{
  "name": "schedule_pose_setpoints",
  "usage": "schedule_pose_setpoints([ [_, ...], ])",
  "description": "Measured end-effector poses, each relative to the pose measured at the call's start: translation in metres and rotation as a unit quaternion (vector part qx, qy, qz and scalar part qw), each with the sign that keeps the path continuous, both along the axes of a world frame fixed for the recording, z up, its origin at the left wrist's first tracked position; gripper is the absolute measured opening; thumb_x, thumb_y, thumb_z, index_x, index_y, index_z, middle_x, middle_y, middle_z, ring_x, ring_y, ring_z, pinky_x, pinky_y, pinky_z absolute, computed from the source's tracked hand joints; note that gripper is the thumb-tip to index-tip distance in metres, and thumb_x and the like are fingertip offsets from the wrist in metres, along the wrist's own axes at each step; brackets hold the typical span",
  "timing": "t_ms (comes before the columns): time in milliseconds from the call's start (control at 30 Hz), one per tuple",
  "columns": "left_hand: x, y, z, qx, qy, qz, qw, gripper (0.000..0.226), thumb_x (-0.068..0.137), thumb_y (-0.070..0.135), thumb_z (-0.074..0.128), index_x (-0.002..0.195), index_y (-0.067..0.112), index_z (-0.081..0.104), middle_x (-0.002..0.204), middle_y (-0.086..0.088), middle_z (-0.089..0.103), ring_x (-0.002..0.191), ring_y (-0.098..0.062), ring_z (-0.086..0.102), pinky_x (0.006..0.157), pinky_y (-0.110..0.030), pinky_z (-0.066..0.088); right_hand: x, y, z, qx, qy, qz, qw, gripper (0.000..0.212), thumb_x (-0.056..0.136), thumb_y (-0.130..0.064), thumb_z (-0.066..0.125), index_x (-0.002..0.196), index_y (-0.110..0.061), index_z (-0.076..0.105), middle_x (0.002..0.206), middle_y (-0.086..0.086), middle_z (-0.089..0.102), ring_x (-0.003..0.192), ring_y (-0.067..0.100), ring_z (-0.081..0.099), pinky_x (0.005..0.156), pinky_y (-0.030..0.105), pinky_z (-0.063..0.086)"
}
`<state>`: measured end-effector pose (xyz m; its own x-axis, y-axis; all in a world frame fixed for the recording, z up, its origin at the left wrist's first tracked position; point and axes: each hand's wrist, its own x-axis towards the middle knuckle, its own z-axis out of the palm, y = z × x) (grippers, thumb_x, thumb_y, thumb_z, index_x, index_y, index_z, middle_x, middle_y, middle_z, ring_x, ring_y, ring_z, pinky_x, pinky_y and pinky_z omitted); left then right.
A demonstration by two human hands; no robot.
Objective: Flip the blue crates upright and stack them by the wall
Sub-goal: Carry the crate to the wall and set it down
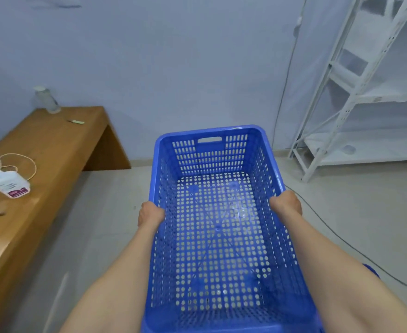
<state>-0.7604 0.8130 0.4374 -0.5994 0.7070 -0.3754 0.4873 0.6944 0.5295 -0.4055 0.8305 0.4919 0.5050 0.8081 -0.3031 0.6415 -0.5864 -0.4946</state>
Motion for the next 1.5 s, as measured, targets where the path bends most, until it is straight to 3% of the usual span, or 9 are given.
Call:
schedule_pose_setpoints([
  [133,-0.017,0.083,-0.015,0.004,-0.024,-0.004,1.000,0.047,0.087,0.023,0.058,0.127,-0.003,0.053,0.125,-0.023,0.062,0.111,-0.042,0.062,0.090,-0.043,0.051,-0.016,0.079,-0.006,0.002,-0.018,0.005,1.000,0.019,0.085,-0.019,0.055,0.098,-0.005,0.058,0.105,0.015,0.066,0.082,0.031,0.057,0.068,0.029,0.043],
  [300,-0.033,0.171,-0.018,0.009,-0.036,-0.001,0.999,0.047,0.089,0.022,0.057,0.128,-0.002,0.053,0.128,-0.024,0.061,0.114,-0.042,0.060,0.092,-0.042,0.049,-0.032,0.165,-0.008,-0.001,-0.019,-0.001,1.000,0.024,0.084,-0.020,0.056,0.100,-0.002,0.059,0.103,0.016,0.065,0.089,0.034,0.063,0.068,0.031,0.046],
  [467,-0.040,0.246,-0.014,-0.005,-0.032,0.000,0.999,0.047,0.088,0.022,0.056,0.126,-0.005,0.052,0.126,-0.025,0.062,0.112,-0.042,0.061,0.088,-0.041,0.050,-0.039,0.238,-0.009,0.003,-0.012,-0.011,1.000,0.015,0.083,-0.018,0.056,0.090,-0.004,0.051,0.089,0.012,0.058,0.076,0.031,0.055,0.066,0.032,0.046],
  [767,-0.026,0.373,-0.033,-0.016,-0.044,0.039,0.998,0.045,0.087,0.023,0.059,0.123,-0.003,0.053,0.122,-0.024,0.063,0.107,-0.041,0.063,0.084,-0.040,0.051,-0.026,0.392,-0.036,0.008,-0.017,0.010,1.000,0.019,0.083,-0.019,0.056,0.095,-0.005,0.053,0.089,0.010,0.059,0.077,0.031,0.057,0.065,0.034,0.047],
  [933,-0.001,0.438,-0.054,-0.026,-0.053,0.103,0.993,0.043,0.087,0.017,0.060,0.123,-0.006,0.054,0.124,-0.027,0.062,0.111,-0.042,0.062,0.089,-0.041,0.050,-0.011,0.505,-0.052,-0.004,-0.016,0.067,0.998,0.031,0.081,-0.020,0.058,0.106,-0.002,0.058,0.102,0.015,0.065,0.091,0.035,0.064,0.071,0.036,0.049],
  [1100,0.019,0.484,-0.075,-0.034,-0.090,0.159,0.982,0.040,0.085,0.013,0.060,0.120,-0.008,0.056,0.118,-0.029,0.063,0.107,-0.042,0.063,0.086,-0.042,0.053,-0.010,0.605,-0.056,-0.016,-0.030,0.142,0.989,0.018,0.082,-0.015,0.056,0.098,-0.006,0.054,0.099,0.014,0.063,0.096,0.035,0.064,0.071,0.032,0.043],
  [1233,0.012,0.515,-0.107,-0.038,-0.160,0.213,0.963,0.050,0.076,0.028,0.066,0.113,-0.005,0.063,0.111,-0.024,0.069,0.101,-0.039,0.067,0.082,-0.038,0.055,-0.027,0.672,-0.069,-0.003,-0.054,0.201,0.978,0.029,0.081,-0.017,0.057,0.106,-0.003,0.052,0.107,0.017,0.062,0.097,0.036,0.062,0.074,0.038,0.047],
  [1333,-0.012,0.536,-0.188,-0.044,-0.227,0.267,0.936,0.069,0.059,0.043,0.067,0.115,0.002,0.064,0.108,-0.018,0.070,0.093,-0.035,0.070,0.081,-0.051,0.059,-0.047,0.716,-0.084,-0.003,-0.076,0.237,0.968,0.034,0.082,-0.020,0.056,0.111,-0.001,0.052,0.112,0.020,0.060,0.104,0.038,0.061,0.083,0.042,0.049],
  [1500,-0.005,0.561,-0.204,-0.074,-0.329,0.323,0.885,0.046,0.081,0.027,0.072,0.117,0.003,0.056,0.108,-0.018,0.067,0.091,-0.037,0.068,0.073,-0.055,0.059,-0.090,0.786,-0.127,0.004,-0.117,0.307,0.944,0.031,0.082,-0.015,0.056,0.109,0.000,0.053,0.112,0.020,0.059,0.105,0.037,0.060,0.083,0.041,0.049],
])
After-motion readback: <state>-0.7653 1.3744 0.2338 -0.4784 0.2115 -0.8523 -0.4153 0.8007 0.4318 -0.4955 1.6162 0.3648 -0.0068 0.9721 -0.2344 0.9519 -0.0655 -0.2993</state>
